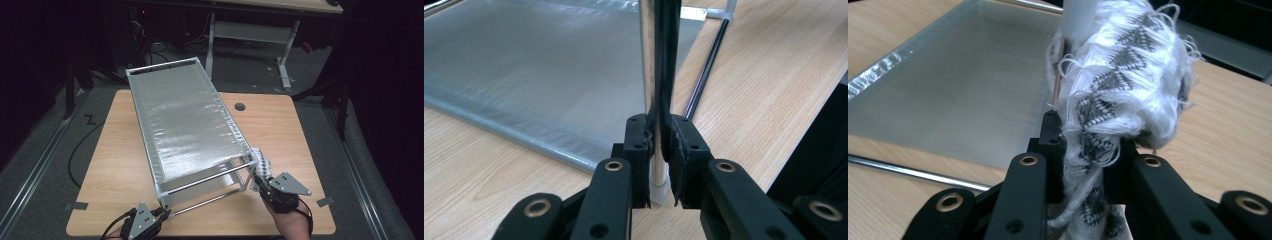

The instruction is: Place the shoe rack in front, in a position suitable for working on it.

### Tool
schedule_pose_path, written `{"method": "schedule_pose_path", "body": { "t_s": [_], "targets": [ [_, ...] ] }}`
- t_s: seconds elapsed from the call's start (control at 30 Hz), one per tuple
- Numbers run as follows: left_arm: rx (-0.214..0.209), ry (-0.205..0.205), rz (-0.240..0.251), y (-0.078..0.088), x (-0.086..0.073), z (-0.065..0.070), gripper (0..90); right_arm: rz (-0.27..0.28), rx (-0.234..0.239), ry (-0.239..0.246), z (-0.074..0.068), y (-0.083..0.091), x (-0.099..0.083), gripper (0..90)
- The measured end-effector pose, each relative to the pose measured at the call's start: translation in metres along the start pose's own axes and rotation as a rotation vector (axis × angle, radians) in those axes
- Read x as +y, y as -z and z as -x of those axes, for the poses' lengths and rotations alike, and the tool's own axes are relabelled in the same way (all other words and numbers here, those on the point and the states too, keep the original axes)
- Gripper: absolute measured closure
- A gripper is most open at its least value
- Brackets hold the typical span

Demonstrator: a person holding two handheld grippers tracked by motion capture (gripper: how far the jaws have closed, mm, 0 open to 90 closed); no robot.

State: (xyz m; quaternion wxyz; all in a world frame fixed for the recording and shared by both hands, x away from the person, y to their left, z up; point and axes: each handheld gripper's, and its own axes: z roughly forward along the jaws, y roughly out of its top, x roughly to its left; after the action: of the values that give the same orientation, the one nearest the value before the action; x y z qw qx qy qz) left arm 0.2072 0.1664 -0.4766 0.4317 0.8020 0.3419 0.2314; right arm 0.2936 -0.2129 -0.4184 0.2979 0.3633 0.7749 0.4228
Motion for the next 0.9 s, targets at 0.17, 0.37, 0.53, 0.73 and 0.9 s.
{"method": "schedule_pose_path", "body": {
  "t_s": [0.17, 0.37, 0.53, 0.73, 0.9],
  "targets": [
    [0.000, -0.014, -0.006, -0.001, 0.002, 0.000, 78.8, -0.032, 0.001, 0.004, -0.002, -0.003, -0.007, 76.1],
    [-0.001, -0.013, -0.005, -0.002, 0.002, 0.001, 78.8, -0.069, 0.008, 0.002, -0.002, -0.009, -0.014, 76.1],
    [-0.002, -0.015, -0.005, -0.002, 0.002, 0.000, 78.8, -0.104, 0.013, 0.010, -0.003, -0.017, -0.019, 76.1],
    [0.002, -0.022, -0.006, -0.002, 0.002, 0.001, 78.8, -0.154, 0.026, 0.015, -0.004, -0.026, -0.029, 76.4],
    [0.004, -0.035, -0.002, -0.002, 0.001, 0.000, 78.8, -0.191, 0.039, 0.016, -0.006, -0.034, -0.037, 76.5]
  ]
}}
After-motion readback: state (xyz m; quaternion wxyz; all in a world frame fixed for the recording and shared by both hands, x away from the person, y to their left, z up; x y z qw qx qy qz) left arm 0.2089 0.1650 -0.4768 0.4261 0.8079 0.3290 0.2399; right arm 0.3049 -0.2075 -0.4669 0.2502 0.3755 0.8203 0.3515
